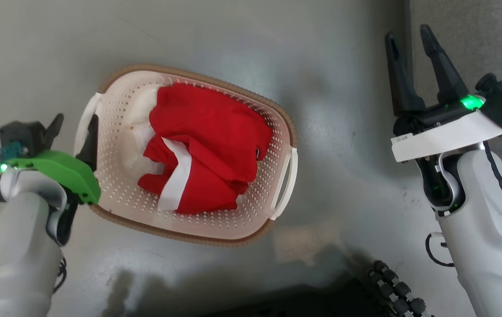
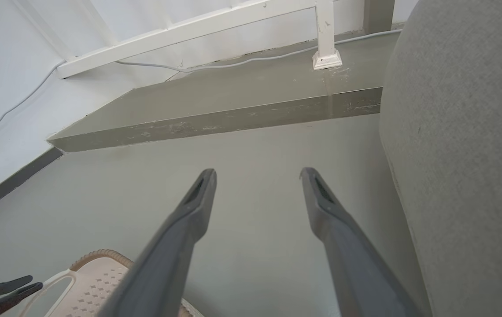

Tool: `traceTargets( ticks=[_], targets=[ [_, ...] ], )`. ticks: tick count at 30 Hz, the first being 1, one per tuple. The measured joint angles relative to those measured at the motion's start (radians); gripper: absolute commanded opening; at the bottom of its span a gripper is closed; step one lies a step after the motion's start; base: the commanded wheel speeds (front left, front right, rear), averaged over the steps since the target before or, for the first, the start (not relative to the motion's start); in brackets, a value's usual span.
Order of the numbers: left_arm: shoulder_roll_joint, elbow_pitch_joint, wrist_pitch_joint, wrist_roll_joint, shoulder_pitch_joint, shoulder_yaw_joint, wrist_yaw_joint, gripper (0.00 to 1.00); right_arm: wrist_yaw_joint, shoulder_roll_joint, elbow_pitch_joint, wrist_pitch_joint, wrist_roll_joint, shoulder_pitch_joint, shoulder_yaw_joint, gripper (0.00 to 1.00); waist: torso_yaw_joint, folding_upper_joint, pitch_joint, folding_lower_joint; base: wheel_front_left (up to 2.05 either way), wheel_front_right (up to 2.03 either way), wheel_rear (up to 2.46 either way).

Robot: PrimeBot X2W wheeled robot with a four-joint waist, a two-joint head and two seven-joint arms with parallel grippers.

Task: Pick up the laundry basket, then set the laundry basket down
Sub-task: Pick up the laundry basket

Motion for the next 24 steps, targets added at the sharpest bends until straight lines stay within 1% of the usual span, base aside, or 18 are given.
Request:
traceTargets(
  ticks=[4, 12, 17, 18, 20, 21, 22, 24],
  targets=[
    [0.021, 0.019, 0.016, -0.031, -0.029, -0.043, 0.000, 1.00, 0.000, 0.000, -0.002, 0.000, 0.000, -0.012, 0.005, 1.00, -0.004, 0.0000, 0.031, 0.0000, 0.00, 0.00, 0.00],
    [0.039, 0.048, 0.059, -0.087, -0.070, -0.110, 0.000, 1.00, 0.000, 0.000, -0.005, 0.000, 0.000, -0.026, 0.001, 1.00, -0.013, 0.0000, 0.082, 0.0000, 0.00, 0.00, 0.00],
    [0.049, 0.058, 0.065, -0.105, -0.095, -0.149, 0.000, 1.00, 0.000, 0.001, -0.005, 0.000, 0.000, -0.042, 0.000, 1.00, -0.015, 0.0000, 0.104, 0.0000, 0.00, 0.00, 0.00],
    [0.049, 0.064, 0.068, -0.111, -0.097, -0.163, 0.000, 0.85, 0.000, 0.001, -0.004, 0.000, 0.000, -0.043, 0.000, 1.00, -0.015, 0.0000, 0.107, 0.0000, 0.00, 0.00, 0.00],
    [0.051, 0.076, 0.069, -0.126, -0.103, -0.173, 0.000, 0.33, 0.000, 0.002, -0.002, 0.000, 0.000, -0.043, 0.000, 1.00, -0.015, 0.0000, 0.108, 0.0000, 0.00, 0.00, 0.00],
    [0.052, 0.082, 0.070, -0.139, -0.107, -0.180, 0.000, 0.10, 0.000, 0.002, -0.001, 0.000, 0.000, -0.043, 0.001, 1.00, -0.015, 0.0000, 0.108, 0.0000, 0.00, 0.00, 0.00],
    [0.054, 0.086, 0.075, -0.151, -0.109, -0.188, 0.000, 0.00, 0.000, 0.004, 0.000, 0.000, 0.000, -0.044, 0.001, 1.00, -0.015, 0.0000, 0.108, -0.0001, 0.00, 0.00, 0.00],
    [0.057, 0.091, 0.079, -0.161, -0.111, -0.197, 0.000, 0.00, 0.000, 0.006, 0.000, 0.000, 0.000, -0.044, 0.001, 1.00, -0.015, 0.0000, 0.108, 0.0000, 0.00, 0.00, 0.00]
  ],
)
